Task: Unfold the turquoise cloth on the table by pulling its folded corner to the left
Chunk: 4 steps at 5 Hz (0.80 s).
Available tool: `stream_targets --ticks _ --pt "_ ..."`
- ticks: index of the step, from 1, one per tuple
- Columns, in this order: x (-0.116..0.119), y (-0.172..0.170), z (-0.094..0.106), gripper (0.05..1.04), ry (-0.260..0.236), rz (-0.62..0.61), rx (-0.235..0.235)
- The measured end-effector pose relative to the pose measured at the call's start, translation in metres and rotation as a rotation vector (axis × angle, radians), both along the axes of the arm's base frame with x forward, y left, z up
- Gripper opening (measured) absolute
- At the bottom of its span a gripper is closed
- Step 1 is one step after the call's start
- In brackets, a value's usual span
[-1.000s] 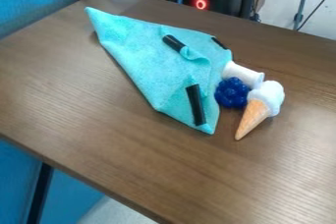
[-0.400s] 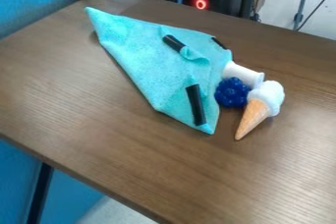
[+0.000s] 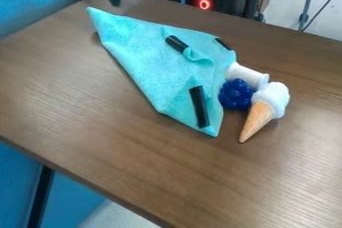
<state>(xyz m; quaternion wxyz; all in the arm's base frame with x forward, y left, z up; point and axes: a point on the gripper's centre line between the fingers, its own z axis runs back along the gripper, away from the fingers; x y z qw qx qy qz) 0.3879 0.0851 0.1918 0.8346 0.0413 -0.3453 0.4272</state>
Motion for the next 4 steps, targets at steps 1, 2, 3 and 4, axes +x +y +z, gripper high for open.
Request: stream_targets --ticks 1,2,3,4 --pt "0.024 -0.001 -0.015 1.001 0.01 0.082 -0.001" --pt "0.035 -0.007 -0.027 1.001 0.023 0.106 -0.001" --pt "0.04 -0.017 -0.045 1.001 0.041 0.106 0.011" --pt "0.044 -0.025 -0.057 1.001 0.058 0.095 0.022"
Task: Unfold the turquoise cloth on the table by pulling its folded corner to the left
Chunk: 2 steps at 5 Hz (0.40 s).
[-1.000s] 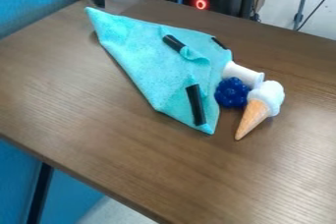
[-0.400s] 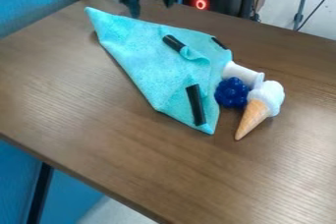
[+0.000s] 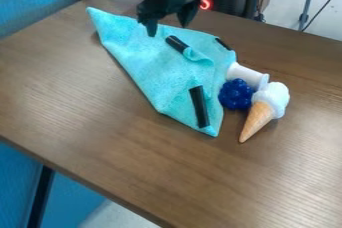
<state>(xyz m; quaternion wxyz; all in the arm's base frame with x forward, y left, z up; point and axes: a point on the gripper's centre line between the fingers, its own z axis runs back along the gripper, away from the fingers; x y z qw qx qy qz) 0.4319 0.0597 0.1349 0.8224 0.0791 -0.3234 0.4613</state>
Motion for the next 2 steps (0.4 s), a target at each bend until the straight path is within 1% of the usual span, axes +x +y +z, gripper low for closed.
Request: stream_targets --ticks 1,2 --pt "0.0029 -0.004 -0.0148 1.001 0.021 0.013 -0.003" --pt "0.0117 -0.0067 -0.0191 1.001 0.022 0.027 0.004"
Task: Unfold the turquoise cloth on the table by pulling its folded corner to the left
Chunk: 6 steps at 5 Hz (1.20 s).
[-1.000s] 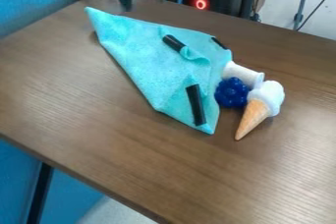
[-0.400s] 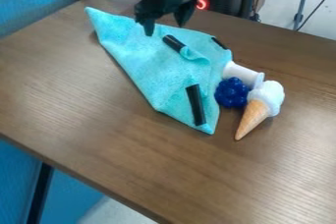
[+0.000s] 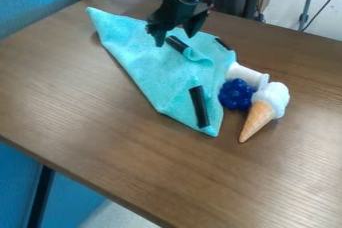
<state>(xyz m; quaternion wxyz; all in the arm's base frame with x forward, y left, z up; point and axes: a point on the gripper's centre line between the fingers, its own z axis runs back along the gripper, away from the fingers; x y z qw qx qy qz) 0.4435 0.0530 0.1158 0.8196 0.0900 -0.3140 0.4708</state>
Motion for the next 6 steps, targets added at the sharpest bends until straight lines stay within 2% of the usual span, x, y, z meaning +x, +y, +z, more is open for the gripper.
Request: stream_targets --ticks 2,3,4,6 --pt "0.0106 -0.0056 -0.0102 0.982 0.012 0.019 0.012" --pt "0.0113 -0.0061 -0.0111 0.829 0.008 0.022 0.021" --pt "0.0113 -0.0057 -0.0125 0.545 0.0 0.022 0.029" --pt "0.0097 -0.0045 -0.0155 0.55 -0.003 0.028 0.039"
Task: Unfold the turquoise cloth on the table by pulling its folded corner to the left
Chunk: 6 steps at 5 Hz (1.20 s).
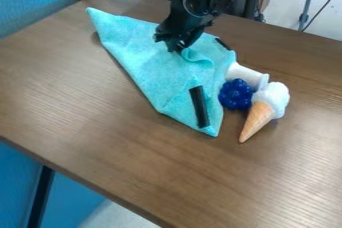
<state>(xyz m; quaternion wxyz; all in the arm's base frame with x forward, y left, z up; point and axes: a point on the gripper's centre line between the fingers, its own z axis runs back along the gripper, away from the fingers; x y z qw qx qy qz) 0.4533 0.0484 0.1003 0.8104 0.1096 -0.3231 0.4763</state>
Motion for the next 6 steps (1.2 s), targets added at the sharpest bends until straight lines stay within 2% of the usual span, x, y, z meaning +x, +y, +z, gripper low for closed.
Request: stream_targets --ticks 1,2,3,5,6 --pt "0.0 0.0 0.001 0.501 -0.005 0.003 0.002" --pt "0.001 0.002 0.002 0.218 -0.013 0.012 0.008" --pt "0.0 0.005 0.004 0.096 -0.026 0.033 0.017" --pt "-0.003 0.01 0.033 0.054 -0.095 0.051 -0.003" --pt "-0.013 0.016 0.053 0.054 -0.126 0.042 -0.04"
